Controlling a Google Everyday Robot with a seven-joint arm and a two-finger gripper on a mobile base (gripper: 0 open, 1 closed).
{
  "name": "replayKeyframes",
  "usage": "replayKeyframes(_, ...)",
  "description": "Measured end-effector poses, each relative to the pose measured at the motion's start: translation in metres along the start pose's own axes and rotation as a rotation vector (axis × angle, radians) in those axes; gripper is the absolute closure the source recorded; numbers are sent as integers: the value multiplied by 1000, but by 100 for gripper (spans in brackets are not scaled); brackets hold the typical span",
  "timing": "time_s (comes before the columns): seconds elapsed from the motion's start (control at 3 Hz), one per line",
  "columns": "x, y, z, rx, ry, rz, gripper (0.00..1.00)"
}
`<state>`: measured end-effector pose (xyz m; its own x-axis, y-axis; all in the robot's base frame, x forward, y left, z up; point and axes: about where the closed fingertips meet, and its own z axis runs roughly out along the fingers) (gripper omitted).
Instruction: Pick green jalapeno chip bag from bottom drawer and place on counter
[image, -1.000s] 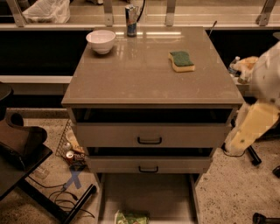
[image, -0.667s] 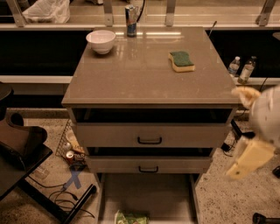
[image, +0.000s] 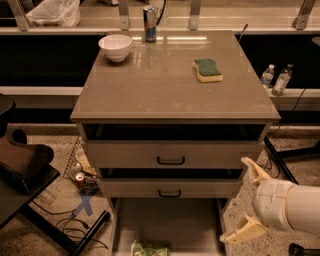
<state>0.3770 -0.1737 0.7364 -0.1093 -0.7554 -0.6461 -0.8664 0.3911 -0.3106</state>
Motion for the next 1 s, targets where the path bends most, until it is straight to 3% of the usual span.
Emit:
replayKeyframes(0.33,-3,-8,-5,17,16,-51,0)
replayKeyframes(0.67,-3,-8,-5,17,16,-51,0)
replayKeyframes(1.0,8,1,18,16,11,-44,0)
